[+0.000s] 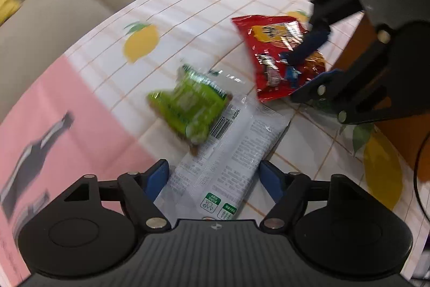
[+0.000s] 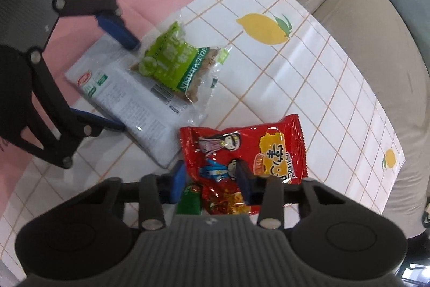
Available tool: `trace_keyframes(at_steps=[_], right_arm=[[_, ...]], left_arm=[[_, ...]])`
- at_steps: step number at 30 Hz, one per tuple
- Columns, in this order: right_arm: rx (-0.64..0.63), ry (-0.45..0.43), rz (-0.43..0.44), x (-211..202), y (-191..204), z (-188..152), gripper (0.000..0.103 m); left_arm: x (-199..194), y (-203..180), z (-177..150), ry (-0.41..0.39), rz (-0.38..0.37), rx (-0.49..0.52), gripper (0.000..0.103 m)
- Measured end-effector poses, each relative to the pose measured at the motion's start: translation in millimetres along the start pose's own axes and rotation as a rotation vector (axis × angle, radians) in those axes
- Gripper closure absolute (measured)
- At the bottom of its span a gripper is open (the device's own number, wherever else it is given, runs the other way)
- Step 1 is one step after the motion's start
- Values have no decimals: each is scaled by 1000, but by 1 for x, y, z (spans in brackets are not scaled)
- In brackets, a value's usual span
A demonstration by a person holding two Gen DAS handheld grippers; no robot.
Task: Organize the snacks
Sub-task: 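Grasp the white wrapper bar with the left gripper while the right gripper reaches the green sausage, then grasp the green sausage with the right gripper while the left gripper holds the wrapper bar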
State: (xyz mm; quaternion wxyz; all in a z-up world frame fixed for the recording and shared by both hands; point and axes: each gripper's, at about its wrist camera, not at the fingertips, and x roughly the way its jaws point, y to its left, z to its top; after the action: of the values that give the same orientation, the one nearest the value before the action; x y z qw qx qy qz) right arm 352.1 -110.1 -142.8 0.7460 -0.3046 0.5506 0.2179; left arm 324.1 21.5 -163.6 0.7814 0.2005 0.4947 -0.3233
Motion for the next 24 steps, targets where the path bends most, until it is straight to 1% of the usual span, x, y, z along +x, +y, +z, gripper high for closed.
trace_keyframes(at_steps=[1,2,3,4,5,6,8,10,12,15,16,17,18,19,21,24], right_arm=[[0,-6,0,-1,3,-2,80],[7,-13,16,-3,5,-5,88],[17,-21,24,-2,7,-7,88],[22,-28,29,-3,11,-9,91],[26,-30,45,-3,14,-12,99],[42,-36,69,-4,19,-14,103],[62,-37,102,-5,30,-18,103],[65,-37,111,-7,44,-21,103],[70,-60,137,-11,55,-23,103],[63,-70,122,-13,68,-25,103],[72,-72,118,-15,69,-26,98],[87,-72,121,-18,68,-27,95],[100,-70,122,-20,66,-27,84],[106,-71,112,-23,64,-28,76],[96,-58,78,-26,58,-28,65],[89,2,28,-25,53,-29,57]], left_arm=[[-3,-2,-3,9,15,-34,20],[-6,-3,-7,18,31,-74,21],[-9,-4,-11,27,43,-109,23],[-12,-5,-17,34,55,-149,24],[-15,-6,-21,38,64,-183,25],[-19,-6,-26,41,73,-221,26],[-26,-6,-39,45,97,-306,27],[-33,-7,-51,46,115,-381,28],[-41,-10,-63,40,122,-444,29],[-46,-17,-75,46,136,-507,30],[-49,-19,-79,50,145,-532,30],[-52,-19,-83,56,155,-556,30],[-53,-20,-86,67,171,-583,31],[-52,-21,-87,74,183,-605,31],[-54,-23,-91,88,203,-643,31],[-57,-26,-95,105,219,-676,30]])
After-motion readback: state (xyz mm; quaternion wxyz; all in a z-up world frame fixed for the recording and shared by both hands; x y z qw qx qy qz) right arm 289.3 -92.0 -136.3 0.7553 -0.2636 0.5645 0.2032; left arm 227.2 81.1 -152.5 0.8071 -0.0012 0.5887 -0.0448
